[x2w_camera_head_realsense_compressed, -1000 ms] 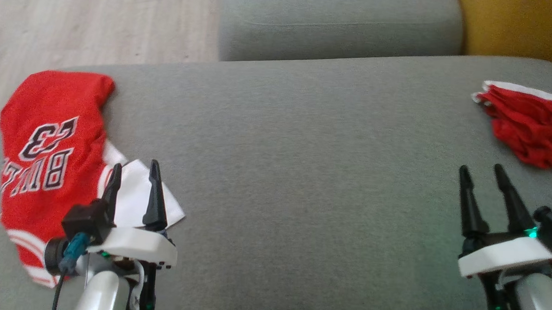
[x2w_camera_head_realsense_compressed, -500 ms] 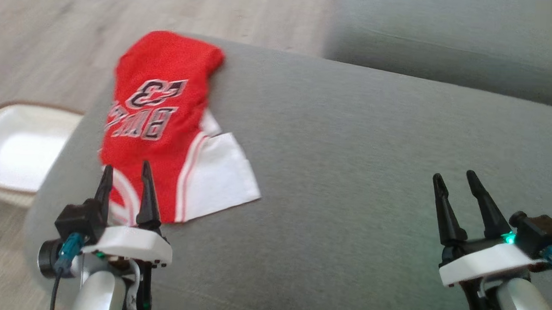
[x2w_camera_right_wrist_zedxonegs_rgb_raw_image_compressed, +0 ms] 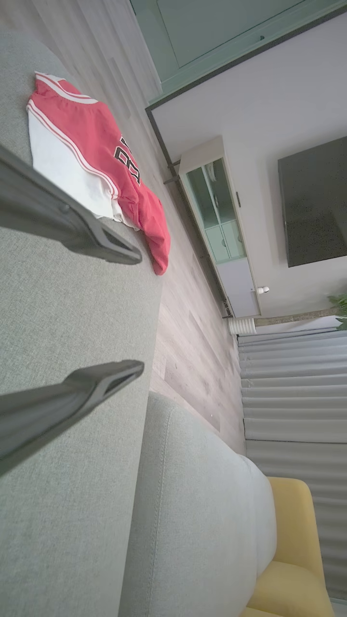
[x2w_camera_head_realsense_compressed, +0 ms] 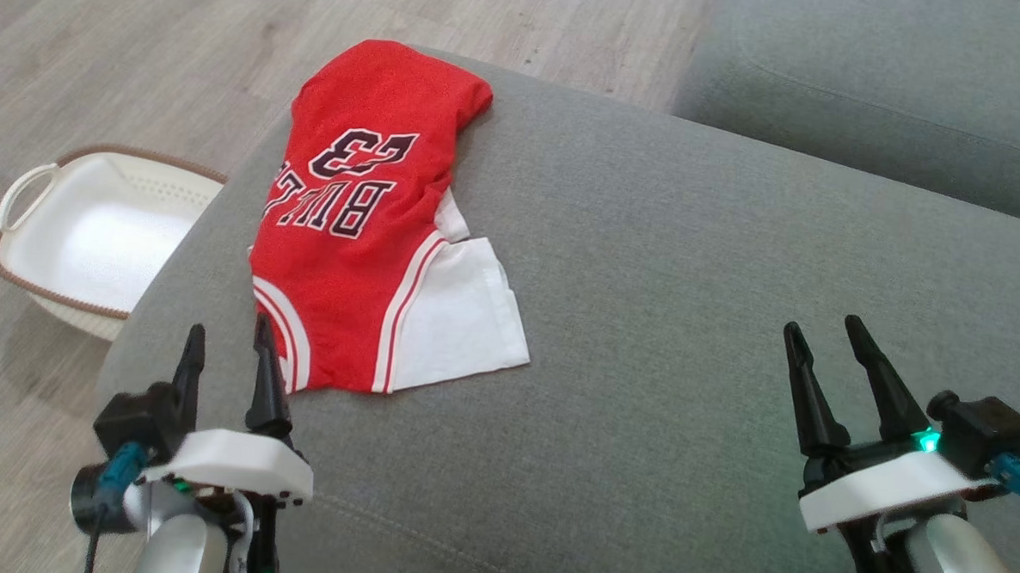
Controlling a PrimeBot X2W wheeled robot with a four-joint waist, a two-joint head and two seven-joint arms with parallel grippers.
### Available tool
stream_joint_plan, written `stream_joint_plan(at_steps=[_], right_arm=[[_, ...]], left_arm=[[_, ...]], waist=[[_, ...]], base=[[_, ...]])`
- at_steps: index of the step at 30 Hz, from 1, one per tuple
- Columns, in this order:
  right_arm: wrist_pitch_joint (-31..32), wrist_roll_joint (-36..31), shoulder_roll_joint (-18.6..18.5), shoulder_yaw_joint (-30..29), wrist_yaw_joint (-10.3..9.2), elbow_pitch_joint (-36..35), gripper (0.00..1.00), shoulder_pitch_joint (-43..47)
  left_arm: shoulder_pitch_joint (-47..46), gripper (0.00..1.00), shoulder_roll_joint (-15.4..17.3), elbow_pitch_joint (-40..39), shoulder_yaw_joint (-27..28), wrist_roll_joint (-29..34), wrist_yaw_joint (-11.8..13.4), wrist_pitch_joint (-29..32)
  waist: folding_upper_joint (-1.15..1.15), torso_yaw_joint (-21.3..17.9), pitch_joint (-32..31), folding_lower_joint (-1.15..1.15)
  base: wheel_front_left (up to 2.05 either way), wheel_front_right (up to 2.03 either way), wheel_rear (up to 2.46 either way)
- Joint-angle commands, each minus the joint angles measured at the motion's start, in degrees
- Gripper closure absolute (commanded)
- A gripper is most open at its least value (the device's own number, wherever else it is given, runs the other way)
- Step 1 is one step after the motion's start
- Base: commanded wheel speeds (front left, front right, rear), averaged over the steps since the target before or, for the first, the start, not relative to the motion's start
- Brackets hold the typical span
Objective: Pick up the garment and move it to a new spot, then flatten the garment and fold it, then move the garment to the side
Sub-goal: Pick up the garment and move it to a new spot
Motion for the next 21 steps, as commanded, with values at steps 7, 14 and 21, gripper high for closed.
stream_joint_plan(at_steps=[7,14,21], right_arm=[[-0.52,0.01,-1.40,0.57,-0.04,-3.47,0.00,-2.88],[0.22,-0.67,-3.10,-0.44,-0.04,-7.04,0.00,-5.11],[0.52,1.03,-4.76,0.09,-0.04,-8.68,0.00,-7.38]], left_arm=[[-11.83,0.00,2.94,-0.50,1.89,-1.33,-1.24,6.58],[-29.45,0.00,8.06,7.14,2.85,-2.36,-2.07,22.33],[-39.66,0.00,11.17,20.21,6.31,-5.69,-2.74,26.65]], waist=[[0.00,-3.08,1.49,0.00],[0.00,-8.78,7.45,0.00],[0.00,-15.73,13.11,0.00]], base=[[0.00,0.00,0.00],[0.00,0.00,0.00],[0.00,0.00,0.00]])
